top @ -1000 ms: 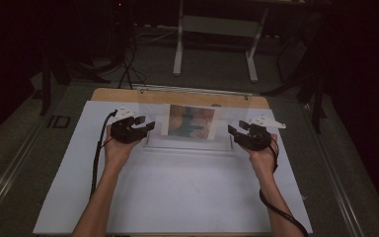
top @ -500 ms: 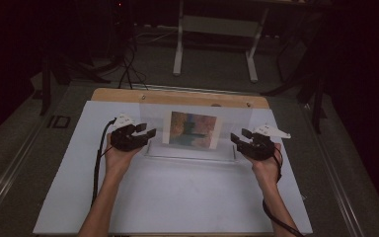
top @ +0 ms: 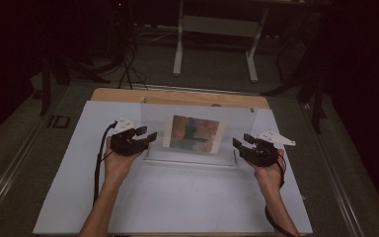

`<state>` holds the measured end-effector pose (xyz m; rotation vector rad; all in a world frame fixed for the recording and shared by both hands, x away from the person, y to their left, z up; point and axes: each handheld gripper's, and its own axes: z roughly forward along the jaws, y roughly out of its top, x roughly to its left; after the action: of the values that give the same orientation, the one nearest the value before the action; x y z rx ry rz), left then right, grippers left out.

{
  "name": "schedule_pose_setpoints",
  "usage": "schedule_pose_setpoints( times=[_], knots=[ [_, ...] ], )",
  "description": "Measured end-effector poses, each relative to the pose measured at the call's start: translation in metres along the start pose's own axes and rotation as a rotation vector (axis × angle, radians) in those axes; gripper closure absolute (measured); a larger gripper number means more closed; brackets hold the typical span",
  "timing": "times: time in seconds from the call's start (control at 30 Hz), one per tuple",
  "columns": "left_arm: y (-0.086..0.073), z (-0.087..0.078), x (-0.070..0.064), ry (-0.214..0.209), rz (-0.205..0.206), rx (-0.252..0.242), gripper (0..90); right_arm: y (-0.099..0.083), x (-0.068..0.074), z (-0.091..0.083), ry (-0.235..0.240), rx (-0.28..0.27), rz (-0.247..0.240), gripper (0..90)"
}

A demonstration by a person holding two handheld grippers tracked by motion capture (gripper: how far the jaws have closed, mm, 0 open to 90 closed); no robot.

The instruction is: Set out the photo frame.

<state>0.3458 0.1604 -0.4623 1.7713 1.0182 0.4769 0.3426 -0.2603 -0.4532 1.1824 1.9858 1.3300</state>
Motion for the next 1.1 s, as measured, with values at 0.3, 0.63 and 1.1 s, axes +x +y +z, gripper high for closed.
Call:
schedule_pose_setpoints(
  times=[0.3,0.63,1.1],
  knots=[
    [-0.007,-0.007,-0.005,0.015,-0.007,-0.003,50.8,-0.005,0.002,-0.002,0.016,-0.004,-0.011,48.1],
    [-0.014,-0.014,-0.005,0.043,-0.007,-0.005,50.7,-0.009,0.004,0.005,0.045,-0.011,-0.028,48.5],
    [-0.021,-0.017,-0.006,0.038,0.008,-0.013,50.8,-0.015,0.002,0.004,0.079,-0.021,-0.037,51.0]
  ],
)
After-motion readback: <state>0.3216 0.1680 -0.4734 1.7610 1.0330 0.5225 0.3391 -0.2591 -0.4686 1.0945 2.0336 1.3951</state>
